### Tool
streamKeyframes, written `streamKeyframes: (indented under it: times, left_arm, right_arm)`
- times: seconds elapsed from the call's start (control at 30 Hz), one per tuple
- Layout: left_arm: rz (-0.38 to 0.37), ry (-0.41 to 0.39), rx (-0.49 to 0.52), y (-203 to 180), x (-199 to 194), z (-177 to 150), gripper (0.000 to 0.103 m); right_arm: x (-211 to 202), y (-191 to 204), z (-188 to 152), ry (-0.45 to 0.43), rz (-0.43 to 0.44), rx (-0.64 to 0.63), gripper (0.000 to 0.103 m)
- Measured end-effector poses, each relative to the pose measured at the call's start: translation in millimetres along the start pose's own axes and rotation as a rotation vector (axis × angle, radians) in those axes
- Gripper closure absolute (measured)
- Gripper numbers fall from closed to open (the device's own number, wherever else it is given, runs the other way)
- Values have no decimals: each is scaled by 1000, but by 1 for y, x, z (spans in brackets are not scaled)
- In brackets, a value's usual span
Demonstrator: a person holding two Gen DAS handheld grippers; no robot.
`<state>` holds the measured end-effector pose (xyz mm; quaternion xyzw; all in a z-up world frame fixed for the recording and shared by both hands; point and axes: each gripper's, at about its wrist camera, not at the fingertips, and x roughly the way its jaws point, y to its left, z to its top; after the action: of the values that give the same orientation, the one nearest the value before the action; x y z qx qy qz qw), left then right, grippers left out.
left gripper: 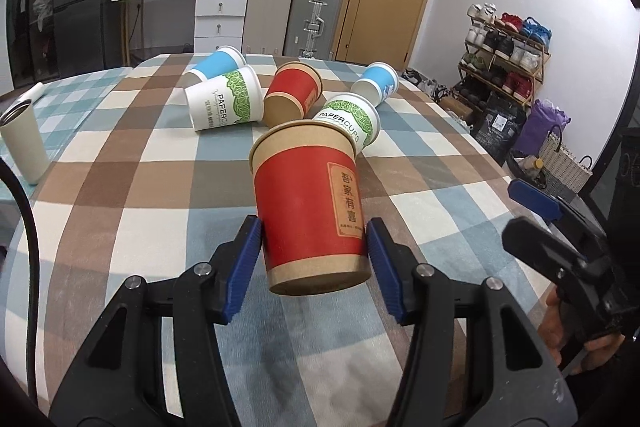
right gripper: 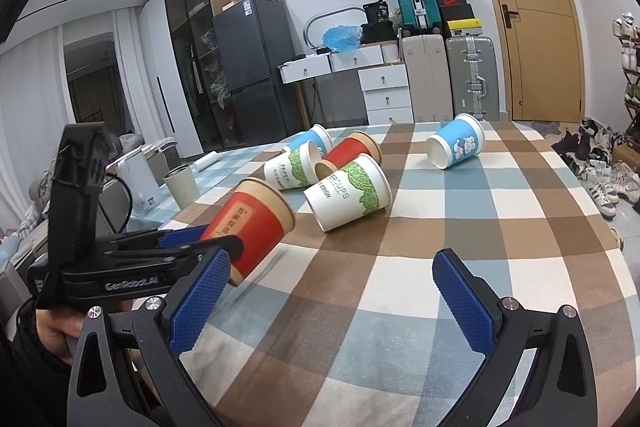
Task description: Flip cup upright
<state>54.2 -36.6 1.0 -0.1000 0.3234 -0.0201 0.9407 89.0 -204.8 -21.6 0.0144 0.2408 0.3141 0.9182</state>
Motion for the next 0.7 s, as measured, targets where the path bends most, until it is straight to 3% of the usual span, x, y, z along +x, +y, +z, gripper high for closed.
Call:
streamKeyframes:
  times: [0.43, 0.7]
  left_arm:
    - [19, -19, -7, -4, -53, -43, 51]
    - [21, -22, -6, -11, -66, -58, 51]
  right_arm:
    - [-8, 20, -6, 4, 21, -46, 0]
    - [-10, 26, -16, 26, 23, -69, 0]
